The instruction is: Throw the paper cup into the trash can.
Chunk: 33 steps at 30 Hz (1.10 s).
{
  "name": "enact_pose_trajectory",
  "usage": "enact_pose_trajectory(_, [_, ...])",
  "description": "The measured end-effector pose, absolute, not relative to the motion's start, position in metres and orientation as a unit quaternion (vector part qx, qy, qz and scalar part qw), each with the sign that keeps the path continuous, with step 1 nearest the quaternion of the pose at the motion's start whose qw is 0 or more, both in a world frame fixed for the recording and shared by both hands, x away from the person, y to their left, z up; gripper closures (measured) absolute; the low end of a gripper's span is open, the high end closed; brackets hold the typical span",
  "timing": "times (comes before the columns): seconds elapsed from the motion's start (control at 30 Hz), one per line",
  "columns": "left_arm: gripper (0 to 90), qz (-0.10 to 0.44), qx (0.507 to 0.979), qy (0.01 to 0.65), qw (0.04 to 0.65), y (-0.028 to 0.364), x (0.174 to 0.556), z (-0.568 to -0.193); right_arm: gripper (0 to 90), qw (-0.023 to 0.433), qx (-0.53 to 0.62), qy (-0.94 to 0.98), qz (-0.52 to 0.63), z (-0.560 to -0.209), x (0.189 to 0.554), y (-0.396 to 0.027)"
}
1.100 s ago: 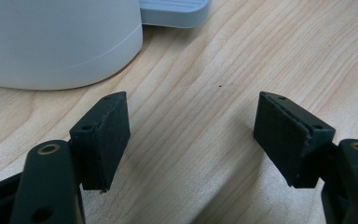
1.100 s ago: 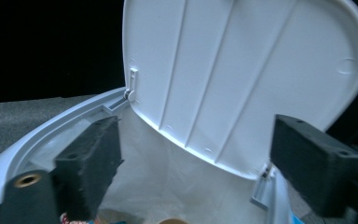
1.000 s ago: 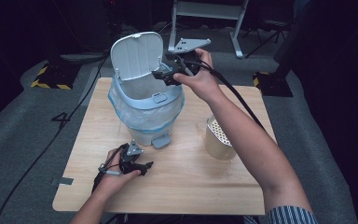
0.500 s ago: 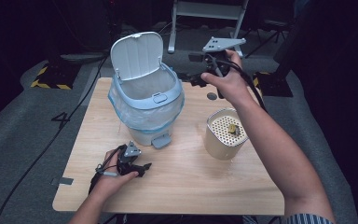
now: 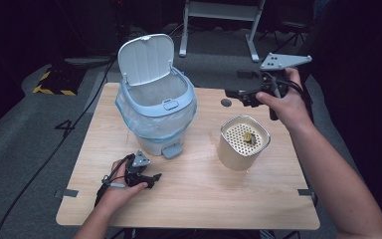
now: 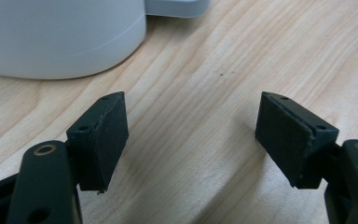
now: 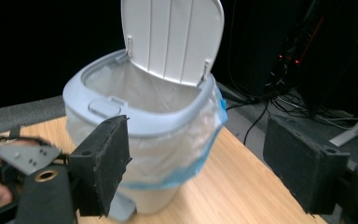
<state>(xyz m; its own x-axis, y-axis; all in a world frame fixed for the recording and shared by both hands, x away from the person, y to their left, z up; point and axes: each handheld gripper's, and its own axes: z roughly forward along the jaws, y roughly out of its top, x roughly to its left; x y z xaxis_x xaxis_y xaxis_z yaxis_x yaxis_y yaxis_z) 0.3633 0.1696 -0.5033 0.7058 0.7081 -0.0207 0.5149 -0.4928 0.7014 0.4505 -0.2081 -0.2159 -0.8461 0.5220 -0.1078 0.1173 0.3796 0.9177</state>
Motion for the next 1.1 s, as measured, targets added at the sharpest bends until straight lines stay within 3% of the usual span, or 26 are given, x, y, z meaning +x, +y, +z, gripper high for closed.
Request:
enact_pose_trajectory(0.33, [25.7, 0.136, 0.854, 0.358, 0.354, 0.173, 0.363, -0.503, 24.9, 0.207, 0.223, 0.804, 0.511, -0.233, 0.419, -0.255])
enact_pose_trajectory(0.5, [25.9, 0.138, 0.851, 0.362, 0.354, 0.174, 0.364, -0.503, 27.8, 0.191, 0.236, 0.809, 0.504, -0.245, 0.408, -0.273])
enact_pose_trajectory(1.1, [27.3, 0.144, 0.847, 0.371, 0.352, 0.175, 0.360, -0.503, 32.6, 0.155, 0.277, 0.819, 0.478, -0.325, 0.378, -0.329])
